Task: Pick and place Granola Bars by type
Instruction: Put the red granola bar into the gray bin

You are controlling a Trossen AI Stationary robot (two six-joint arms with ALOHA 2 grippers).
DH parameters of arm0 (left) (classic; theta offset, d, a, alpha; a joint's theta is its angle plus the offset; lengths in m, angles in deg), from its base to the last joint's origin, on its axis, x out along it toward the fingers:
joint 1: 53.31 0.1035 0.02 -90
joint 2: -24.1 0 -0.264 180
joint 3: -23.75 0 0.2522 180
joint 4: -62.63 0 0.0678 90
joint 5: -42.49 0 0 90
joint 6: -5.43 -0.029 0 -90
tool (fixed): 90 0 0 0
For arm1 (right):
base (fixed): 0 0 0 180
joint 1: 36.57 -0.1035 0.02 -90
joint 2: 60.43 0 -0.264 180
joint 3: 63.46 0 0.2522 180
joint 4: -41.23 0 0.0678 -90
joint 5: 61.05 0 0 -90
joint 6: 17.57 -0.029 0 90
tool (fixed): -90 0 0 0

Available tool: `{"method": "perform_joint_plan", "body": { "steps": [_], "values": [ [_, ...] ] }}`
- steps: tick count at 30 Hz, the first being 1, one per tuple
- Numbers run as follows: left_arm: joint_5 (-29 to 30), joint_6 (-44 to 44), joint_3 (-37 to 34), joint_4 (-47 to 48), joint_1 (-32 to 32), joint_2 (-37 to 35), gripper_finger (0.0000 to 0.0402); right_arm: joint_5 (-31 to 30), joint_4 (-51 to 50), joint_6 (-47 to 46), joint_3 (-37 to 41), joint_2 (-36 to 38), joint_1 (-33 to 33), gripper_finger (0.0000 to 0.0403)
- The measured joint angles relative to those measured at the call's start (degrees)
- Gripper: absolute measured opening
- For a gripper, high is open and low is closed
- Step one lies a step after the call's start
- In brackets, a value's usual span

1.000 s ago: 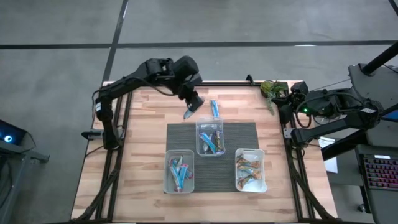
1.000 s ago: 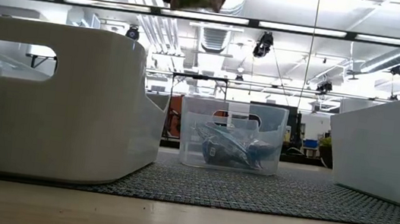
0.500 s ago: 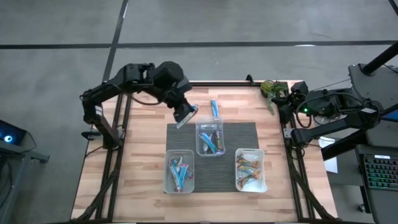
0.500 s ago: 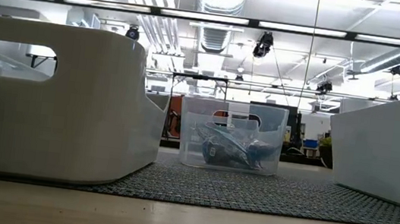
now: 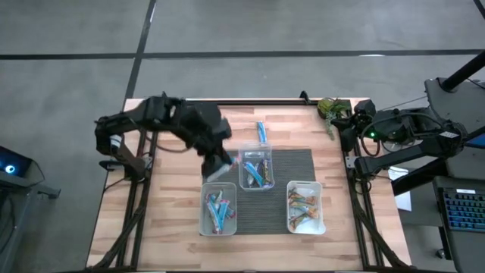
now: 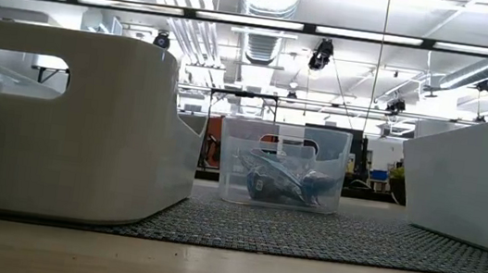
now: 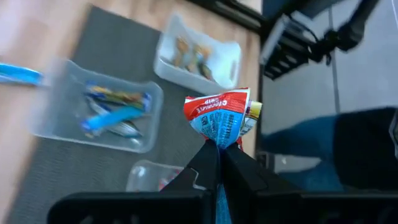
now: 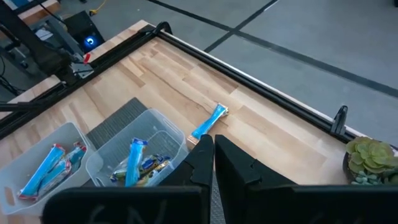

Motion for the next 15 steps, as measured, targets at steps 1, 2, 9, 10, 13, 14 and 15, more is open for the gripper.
{"method": "perform_joint_plan", "body": {
  "steps": [1,2,9,10,13,14,15],
  "values": [
    [0.0,0.7,-0.7,-0.3,-1.1,0.1,0.0,0.0,0.0,0.2,0.0,0.0,0.0,0.0008],
    [0.2,1.4,-1.6,-0.8,-2.3,0.2,0.0,0.0,0.0,0.4,0.0,0.0,0.0,0.0009],
    [0.7,4.3,-10.2,-3.1,-9.2,0.3,0.0,0.1,0.0,-0.1,0.0,0.0,0.0,0.0008],
    [0.7,4.9,-11.6,-3.3,-9.9,0.3,0.0,0.1,0.0,-0.1,0.0,0.0,0.0,0.0008],
    [0.8,5.9,-15.9,-4.1,-11.9,0.3,0.0,0.1,0.0,-1.4,0.0,0.0,0.0,0.0008],
    [0.9,6.1,-17.3,-4.5,-12.6,0.3,0.0,0.1,0.0,-2.1,0.0,0.0,0.0,0.0008],
    [0.9,6.3,-18.6,-5.1,-13.1,0.3,0.0,0.1,0.0,-2.6,0.0,0.0,0.0,0.0008]
  ]
}}
